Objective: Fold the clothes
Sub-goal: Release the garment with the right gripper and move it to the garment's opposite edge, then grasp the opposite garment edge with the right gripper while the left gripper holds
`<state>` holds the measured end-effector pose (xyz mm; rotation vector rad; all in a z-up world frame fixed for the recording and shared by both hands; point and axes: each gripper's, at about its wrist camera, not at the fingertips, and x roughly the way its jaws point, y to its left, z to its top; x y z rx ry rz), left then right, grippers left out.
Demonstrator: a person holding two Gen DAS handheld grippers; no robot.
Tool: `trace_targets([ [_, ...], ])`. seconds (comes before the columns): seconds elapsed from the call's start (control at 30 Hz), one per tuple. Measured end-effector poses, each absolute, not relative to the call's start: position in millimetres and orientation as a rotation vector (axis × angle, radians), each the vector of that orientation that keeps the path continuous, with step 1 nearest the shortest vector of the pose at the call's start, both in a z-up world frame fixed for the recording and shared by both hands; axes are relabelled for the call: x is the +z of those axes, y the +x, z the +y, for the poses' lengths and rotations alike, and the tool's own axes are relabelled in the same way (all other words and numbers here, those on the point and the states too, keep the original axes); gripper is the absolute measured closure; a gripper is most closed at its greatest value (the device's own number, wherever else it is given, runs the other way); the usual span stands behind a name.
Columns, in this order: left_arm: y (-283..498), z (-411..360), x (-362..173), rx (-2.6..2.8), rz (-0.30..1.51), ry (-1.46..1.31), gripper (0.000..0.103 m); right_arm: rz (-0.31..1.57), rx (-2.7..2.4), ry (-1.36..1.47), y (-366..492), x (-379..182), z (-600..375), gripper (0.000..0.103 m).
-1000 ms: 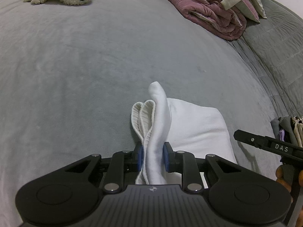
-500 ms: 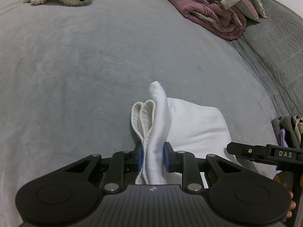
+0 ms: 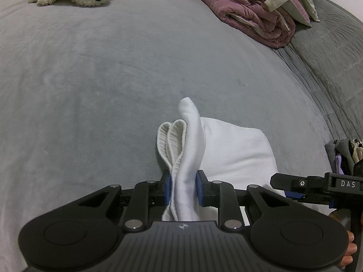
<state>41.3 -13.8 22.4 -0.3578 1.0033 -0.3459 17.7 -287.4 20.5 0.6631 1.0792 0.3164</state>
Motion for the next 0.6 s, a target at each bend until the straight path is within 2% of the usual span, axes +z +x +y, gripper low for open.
trace_targets([
  [0.43,41.7,-11.9,22.1,-0.348,1.005,-0.361,0.081,1.056,0.326,0.629,15.4,18.7,-273.4,0.048],
  [0.6,42.3,-11.5,21.8,-0.349,1.006,-0.363,0.081,1.056,0.316,0.633,13.8,17.1,-271.3,0.065],
])
